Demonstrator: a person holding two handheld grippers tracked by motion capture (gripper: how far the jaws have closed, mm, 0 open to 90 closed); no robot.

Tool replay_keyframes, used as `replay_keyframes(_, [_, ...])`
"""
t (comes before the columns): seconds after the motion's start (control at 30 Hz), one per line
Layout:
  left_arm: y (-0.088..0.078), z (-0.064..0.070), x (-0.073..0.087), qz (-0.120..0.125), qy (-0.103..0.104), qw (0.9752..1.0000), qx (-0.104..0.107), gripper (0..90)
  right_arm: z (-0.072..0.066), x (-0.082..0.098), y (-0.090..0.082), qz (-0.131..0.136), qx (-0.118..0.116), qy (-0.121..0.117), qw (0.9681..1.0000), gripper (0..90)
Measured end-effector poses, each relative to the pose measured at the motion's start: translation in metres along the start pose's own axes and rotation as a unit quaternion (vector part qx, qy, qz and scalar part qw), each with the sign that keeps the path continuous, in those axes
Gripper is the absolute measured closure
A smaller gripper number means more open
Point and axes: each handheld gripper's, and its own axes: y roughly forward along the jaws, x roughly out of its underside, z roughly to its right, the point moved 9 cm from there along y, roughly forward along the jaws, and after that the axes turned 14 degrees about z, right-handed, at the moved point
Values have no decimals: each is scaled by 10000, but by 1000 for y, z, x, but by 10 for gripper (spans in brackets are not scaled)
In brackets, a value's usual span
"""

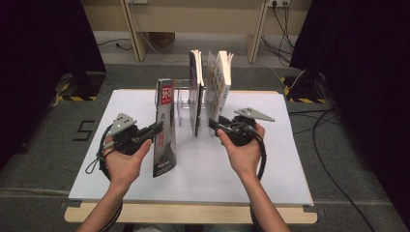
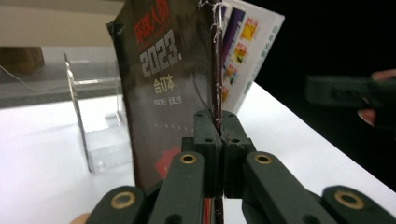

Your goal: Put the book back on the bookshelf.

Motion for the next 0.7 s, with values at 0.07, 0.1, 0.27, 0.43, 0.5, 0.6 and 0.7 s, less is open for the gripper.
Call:
replay_keyframes(0.07, [2, -1, -3, 53, 20, 10000, 15, 871, 13, 4, -10, 41, 128, -7, 9999, 579])
replay_keyframes(0.1, [5, -2, -5, 77, 8, 10000, 21, 871, 18, 5, -13, 46, 183, -8, 9998, 581])
replay_keyframes(0.27, [12, -6, -10, 116, -45, 9999, 27, 871, 56, 21, -35, 71, 611, 38, 9981, 584])
replay_keyframes(0.43, [13, -16, -13, 188, -52, 9998, -86, 871, 86, 40, -52, 39, 946, 302, 9950, 584])
replay_keyframes(0.5, [12, -19, -14, 197, -64, 9997, -122, 871, 93, 50, -59, -4, 1040, 365, 9939, 584])
replay_keyframes(0.6, [12, -22, -16, 232, -36, 9996, -180, 871, 102, 65, -68, -51, 1170, 390, 9924, 585])
replay_keyframes(0.7, [11, -26, -17, 272, -29, 9993, -238, 871, 115, 85, -79, -78, 1382, 469, 9893, 586])
